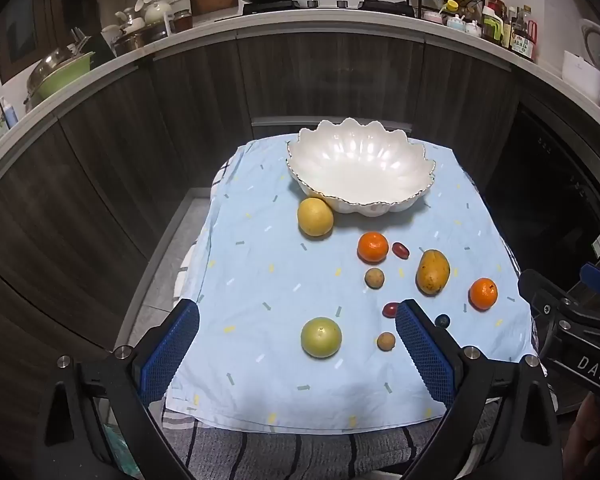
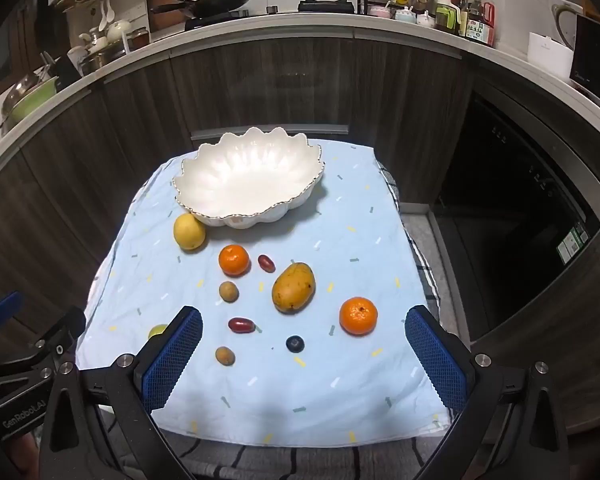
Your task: Organize fruits
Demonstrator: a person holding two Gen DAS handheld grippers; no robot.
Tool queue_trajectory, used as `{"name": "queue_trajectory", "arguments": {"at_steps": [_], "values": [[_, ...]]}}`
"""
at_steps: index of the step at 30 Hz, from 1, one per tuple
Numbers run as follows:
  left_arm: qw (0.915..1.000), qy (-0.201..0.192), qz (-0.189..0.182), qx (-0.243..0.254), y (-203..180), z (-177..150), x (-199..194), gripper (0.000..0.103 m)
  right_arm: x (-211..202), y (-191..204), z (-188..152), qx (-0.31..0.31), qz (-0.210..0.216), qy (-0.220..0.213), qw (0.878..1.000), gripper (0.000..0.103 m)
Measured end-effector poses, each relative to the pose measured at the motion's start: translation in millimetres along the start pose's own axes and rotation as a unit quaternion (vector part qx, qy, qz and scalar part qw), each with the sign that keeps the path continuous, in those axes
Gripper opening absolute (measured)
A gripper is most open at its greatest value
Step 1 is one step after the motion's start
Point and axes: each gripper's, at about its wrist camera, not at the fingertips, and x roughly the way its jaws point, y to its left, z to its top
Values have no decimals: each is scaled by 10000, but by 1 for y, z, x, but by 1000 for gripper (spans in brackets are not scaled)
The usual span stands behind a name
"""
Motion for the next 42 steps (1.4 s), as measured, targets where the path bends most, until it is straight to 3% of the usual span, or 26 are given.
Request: {"name": "queue_trajectory", "arguments": {"at_steps": [42], "values": [[9999, 84, 50, 37, -3, -3, 1, 100, -6, -5, 2, 6, 18, -51, 10000, 102]]}}
